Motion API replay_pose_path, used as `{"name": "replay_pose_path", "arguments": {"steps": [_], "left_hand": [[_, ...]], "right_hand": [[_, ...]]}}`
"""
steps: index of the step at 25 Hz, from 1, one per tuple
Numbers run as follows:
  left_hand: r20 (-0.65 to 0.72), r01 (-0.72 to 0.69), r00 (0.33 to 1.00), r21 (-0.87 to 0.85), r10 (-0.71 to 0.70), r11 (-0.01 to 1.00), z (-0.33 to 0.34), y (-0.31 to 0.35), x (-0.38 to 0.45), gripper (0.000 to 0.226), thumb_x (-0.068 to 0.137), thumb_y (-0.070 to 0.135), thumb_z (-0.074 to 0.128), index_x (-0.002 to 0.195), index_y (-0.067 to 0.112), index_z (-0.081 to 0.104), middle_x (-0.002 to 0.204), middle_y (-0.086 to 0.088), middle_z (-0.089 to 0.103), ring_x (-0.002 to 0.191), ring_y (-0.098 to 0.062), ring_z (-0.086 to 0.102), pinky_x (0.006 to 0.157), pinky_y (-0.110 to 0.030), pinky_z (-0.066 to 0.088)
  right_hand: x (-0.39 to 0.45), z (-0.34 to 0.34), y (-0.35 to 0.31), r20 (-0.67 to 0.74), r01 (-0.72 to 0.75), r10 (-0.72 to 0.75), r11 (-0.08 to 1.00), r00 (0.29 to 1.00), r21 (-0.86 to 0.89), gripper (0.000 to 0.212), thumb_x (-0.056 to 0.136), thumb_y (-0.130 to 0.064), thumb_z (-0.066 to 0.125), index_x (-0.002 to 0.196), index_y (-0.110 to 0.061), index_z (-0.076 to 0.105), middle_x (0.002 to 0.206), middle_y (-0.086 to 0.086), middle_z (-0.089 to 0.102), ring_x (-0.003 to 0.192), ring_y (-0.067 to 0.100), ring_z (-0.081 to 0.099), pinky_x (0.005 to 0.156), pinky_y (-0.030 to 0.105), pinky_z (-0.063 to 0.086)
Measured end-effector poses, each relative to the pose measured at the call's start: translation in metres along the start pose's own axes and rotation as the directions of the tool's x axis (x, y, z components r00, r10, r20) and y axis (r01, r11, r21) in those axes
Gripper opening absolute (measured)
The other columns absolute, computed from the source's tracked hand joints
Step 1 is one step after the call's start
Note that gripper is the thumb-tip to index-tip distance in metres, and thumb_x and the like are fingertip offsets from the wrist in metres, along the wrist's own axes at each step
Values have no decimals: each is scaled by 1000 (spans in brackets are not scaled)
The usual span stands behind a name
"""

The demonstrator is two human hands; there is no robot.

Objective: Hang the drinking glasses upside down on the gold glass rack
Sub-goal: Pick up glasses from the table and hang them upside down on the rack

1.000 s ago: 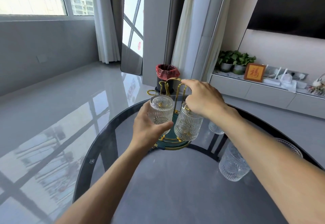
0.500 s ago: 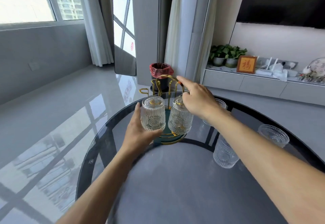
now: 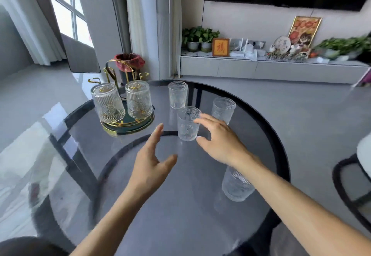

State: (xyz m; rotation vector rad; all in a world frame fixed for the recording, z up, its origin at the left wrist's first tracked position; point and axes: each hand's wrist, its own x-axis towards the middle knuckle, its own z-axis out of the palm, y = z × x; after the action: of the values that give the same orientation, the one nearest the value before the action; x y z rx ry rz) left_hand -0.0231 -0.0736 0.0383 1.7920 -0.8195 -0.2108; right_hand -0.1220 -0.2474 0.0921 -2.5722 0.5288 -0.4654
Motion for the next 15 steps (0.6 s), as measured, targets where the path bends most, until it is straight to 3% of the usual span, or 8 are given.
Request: {"name": "replay_pose_path", "arguments": {"steps": [2,5,7,10,12,15], "left_hand": [[159,-7,987,1,7,1000,36,2,-22,90,77,13,78,151,35,33,149,9,48,136,-1,42,85,8,29],[376,-61,924,-17,62,998,79,16,-42,102,71,28,82,154,38,24,150,16,44,134,12,35,92,9,22],[434,-92,896,-30,96,995,104,29,-49,105,65,39,83,151,44,22,140,30,48,126,22,38,95,4,28],[300,-32,953,-60,49,998,123,43,-54,89,58,47,84,135,48,39,117,30,63,110,11,57,91,-16,47],[180,11,984,-79,4,997,119,41,-55,79,55,46,84,123,47,46,106,31,65,102,9,61,86,-20,51],[81,59,996,-213,-42,975,95,34,-49,71,52,36,88,112,44,51,106,29,66,101,5,64,81,-21,54]], "right_hand": [[-28,-13,14,-54,-48,45,997,998,-61,41,85,-21,59,126,-21,58,138,-1,55,121,28,49,94,32,38],[-57,-27,29,-52,-266,261,947,964,-179,39,85,-41,54,121,-27,59,129,-5,62,112,26,57,84,35,44],[-64,-34,33,31,-423,434,889,900,-178,41,83,-57,45,104,-28,65,109,-2,70,100,28,62,82,36,50],[-72,-42,36,152,-539,521,834,840,118,53,83,-65,36,88,-23,67,88,0,71,85,25,64,69,40,58],[-75,-47,38,248,-574,519,708,818,412,45,90,-59,41,96,-25,69,95,-1,73,87,18,66,66,39,60],[-78,-42,42,318,-545,469,504,824,670,34,95,-46,47,104,-22,69,108,5,74,92,23,70,80,46,58]]}}
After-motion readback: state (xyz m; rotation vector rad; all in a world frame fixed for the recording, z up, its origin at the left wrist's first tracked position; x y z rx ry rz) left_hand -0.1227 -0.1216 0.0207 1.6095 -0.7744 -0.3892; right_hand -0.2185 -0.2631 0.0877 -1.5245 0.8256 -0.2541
